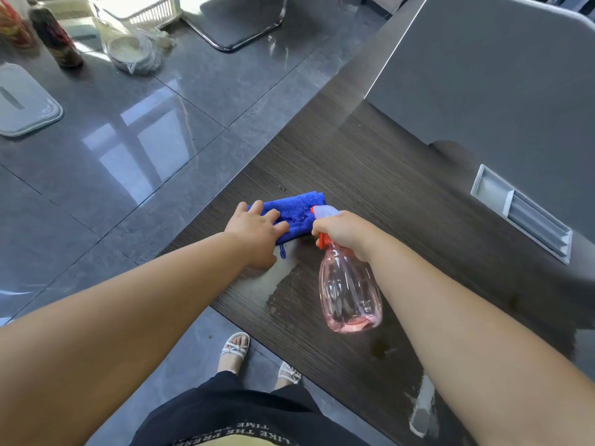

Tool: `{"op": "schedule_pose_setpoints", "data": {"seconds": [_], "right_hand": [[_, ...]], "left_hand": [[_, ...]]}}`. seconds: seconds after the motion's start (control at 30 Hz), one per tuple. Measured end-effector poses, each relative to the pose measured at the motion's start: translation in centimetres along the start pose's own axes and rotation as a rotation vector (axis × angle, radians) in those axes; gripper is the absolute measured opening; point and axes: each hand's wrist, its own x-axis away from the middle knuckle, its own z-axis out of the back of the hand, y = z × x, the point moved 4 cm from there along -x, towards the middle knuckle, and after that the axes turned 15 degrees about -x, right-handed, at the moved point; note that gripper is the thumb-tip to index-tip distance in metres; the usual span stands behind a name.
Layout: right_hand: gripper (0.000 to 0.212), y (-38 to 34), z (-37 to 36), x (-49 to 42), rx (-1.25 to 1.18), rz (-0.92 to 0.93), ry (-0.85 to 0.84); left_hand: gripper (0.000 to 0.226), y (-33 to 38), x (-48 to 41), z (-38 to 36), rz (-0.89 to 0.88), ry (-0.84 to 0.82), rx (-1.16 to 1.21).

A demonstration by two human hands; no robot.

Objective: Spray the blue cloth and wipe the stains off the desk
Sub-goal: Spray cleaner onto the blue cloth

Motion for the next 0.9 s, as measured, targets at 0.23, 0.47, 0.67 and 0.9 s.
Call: {"op": "schedule_pose_setpoints", "data": {"seconds": [0.23,0.47,0.67,0.9], "right_hand": [[0.044,1.2,0.8,-0.1,-0.039,-0.034,0.001],[0.010,0.4,0.6,0.3,-0.047,0.004,-0.019],[0.007,-0.3,-0.1,0.0,-0.053,0.022,-0.010],[0.006,-0.3,-1.3,0.0,-0.075,-0.039,-0.010]], "left_hand": [[0.081,1.6,-1.6,0.1,0.023,0.026,-0.010],[0.078,2.0,-1.7,-0.5,0.007,0.026,0.005],[0.077,1.4,-1.0,-0.8,-0.044,0.005,0.064],[0.076,0.6,0.6,-2.1,-0.063,-0.030,0.122]]}}
